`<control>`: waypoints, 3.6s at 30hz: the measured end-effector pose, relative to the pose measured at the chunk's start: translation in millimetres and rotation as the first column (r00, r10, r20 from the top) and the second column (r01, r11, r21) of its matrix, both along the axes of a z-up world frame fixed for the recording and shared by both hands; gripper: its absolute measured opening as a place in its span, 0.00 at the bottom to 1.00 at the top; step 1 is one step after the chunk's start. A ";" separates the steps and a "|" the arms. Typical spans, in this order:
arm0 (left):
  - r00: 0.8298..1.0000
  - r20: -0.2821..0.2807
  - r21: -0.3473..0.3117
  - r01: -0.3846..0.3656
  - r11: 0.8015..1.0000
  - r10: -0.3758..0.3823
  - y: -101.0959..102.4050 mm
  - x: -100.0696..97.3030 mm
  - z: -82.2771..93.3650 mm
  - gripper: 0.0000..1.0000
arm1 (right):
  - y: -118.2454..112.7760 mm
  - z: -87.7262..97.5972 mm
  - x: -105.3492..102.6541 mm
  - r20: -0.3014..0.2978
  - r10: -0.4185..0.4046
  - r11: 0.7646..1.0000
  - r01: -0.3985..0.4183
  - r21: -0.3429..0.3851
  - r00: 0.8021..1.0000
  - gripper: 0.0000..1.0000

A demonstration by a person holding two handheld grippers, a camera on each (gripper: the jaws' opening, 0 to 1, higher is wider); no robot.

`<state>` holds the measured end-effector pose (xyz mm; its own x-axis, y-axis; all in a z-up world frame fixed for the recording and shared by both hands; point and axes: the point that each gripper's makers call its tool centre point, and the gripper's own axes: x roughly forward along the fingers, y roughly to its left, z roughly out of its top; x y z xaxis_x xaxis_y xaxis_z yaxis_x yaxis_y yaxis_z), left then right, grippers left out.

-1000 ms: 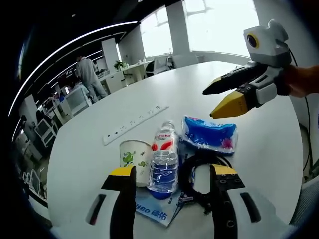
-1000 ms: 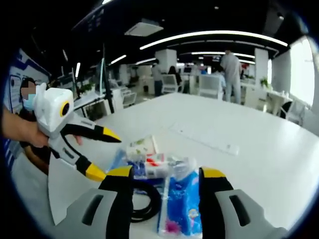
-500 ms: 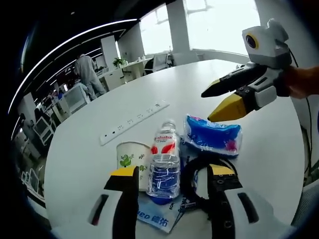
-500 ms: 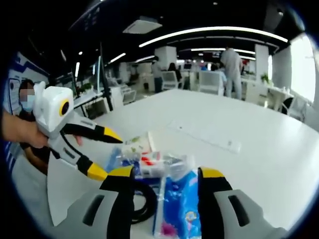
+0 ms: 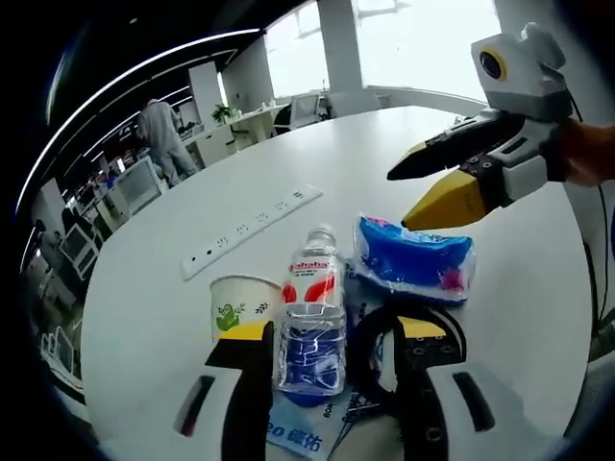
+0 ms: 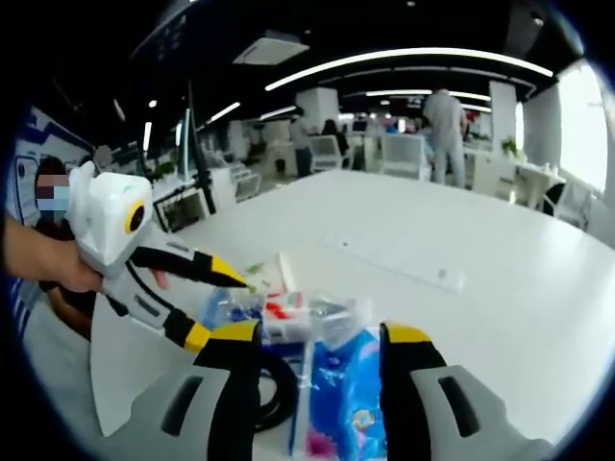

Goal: Arrange the tabletop items into an orderly group along one side of the table until the central work area is clear of visible clutter.

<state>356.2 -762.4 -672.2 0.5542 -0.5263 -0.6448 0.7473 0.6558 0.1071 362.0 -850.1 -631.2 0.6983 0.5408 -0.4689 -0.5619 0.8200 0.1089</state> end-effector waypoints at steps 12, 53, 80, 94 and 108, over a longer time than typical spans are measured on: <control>1.000 -0.014 0.016 0.000 1.000 0.001 -5.7 8.7 -8.8 0.47 | -1.5 -0.8 4.2 -0.001 0.001 1.000 -0.001 0.010 1.000 0.46; 0.991 -0.135 0.146 -0.001 0.989 0.021 -10.3 38.0 -43.6 0.40 | -9.2 -9.7 20.2 -0.026 -0.024 0.998 0.025 0.053 0.999 0.46; 0.998 -0.043 0.058 -0.047 0.997 0.049 -10.8 37.1 -39.9 0.36 | -6.1 -19.7 25.2 -0.047 -0.011 0.999 0.012 0.038 0.999 0.46; 0.997 -0.061 0.062 -0.050 0.997 0.054 -12.6 40.0 -39.0 0.39 | -4.1 -23.3 31.9 -0.050 0.003 1.000 -0.001 0.028 0.999 0.46; 0.990 -0.131 0.112 -0.039 0.993 0.054 -24.0 48.0 -37.5 0.43 | -15.4 -19.0 34.2 -0.046 -0.022 0.999 0.024 0.038 0.999 0.46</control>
<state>404.3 -786.4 -709.7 0.4815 -0.4248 -0.7666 0.7288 0.6799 0.0811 396.2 -865.6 -650.2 0.6890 0.5433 -0.4797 -0.5368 0.8272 0.1659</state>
